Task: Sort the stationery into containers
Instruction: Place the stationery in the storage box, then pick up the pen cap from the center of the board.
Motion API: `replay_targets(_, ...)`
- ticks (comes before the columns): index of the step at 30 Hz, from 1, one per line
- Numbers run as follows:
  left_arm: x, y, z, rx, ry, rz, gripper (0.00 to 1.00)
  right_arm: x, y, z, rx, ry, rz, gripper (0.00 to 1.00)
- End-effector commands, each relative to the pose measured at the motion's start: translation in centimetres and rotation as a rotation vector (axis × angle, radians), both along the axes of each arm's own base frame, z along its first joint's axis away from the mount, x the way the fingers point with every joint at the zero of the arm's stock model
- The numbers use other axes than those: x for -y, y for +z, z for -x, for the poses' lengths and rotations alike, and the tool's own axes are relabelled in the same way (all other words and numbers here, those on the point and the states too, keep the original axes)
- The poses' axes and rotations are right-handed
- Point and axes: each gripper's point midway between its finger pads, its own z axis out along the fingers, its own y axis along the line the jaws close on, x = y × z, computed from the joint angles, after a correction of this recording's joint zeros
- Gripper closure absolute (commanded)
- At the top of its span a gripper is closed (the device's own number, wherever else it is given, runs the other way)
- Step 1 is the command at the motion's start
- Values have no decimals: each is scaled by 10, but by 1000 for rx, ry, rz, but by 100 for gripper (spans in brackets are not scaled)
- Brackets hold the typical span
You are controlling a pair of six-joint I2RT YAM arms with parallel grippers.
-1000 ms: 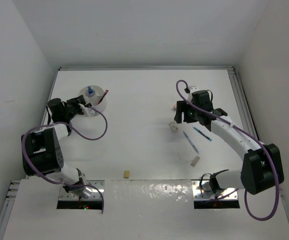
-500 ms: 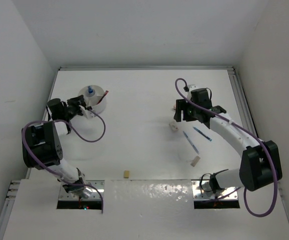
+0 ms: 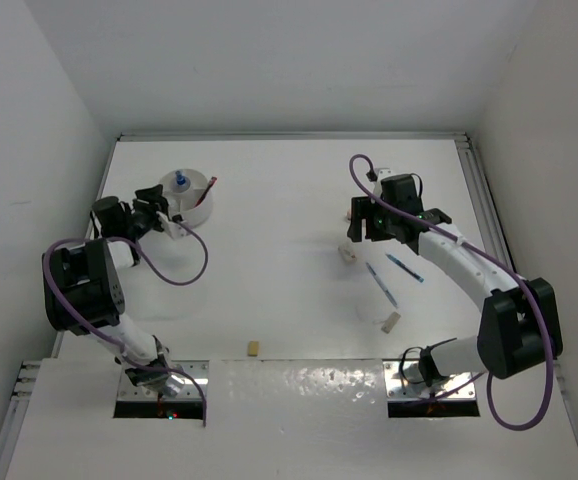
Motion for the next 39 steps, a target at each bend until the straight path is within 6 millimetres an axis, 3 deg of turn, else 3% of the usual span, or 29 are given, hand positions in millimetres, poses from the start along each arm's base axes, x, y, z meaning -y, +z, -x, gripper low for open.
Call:
replay_targets(1, -4, 25, -5, 55, -8, 21, 54, -6, 17, -13, 54, 6, -13, 30)
replay_targets(6, -13, 44, -6, 63, 25, 57, 51, -8, 17, -13, 64, 12, -28, 30)
replay_targets(14, -12, 45, 0, -20, 28, 81, 45, -7, 18, -8, 76, 19, -32, 30)
replay_targets(22, 4, 26, -9, -34, 47, 115, 43, -4, 17, 1, 69, 21, -29, 30)
replay_targets(27, -4, 40, -17, -4, 94, 166, 43, 6, 18, 9, 66, -3, 2, 30)
replay_targets(32, -25, 85, -20, -33, 203, 384, 44, 6, 17, 11, 90, -25, -18, 30)
replay_targets(36, -25, 88, -22, -202, 322, 661, 51, -1, 25, 3, 110, -15, -51, 30)
replay_targets(39, -7, 82, -10, -353, 354, 797, 56, -2, 27, 0, 97, -20, -51, 30)
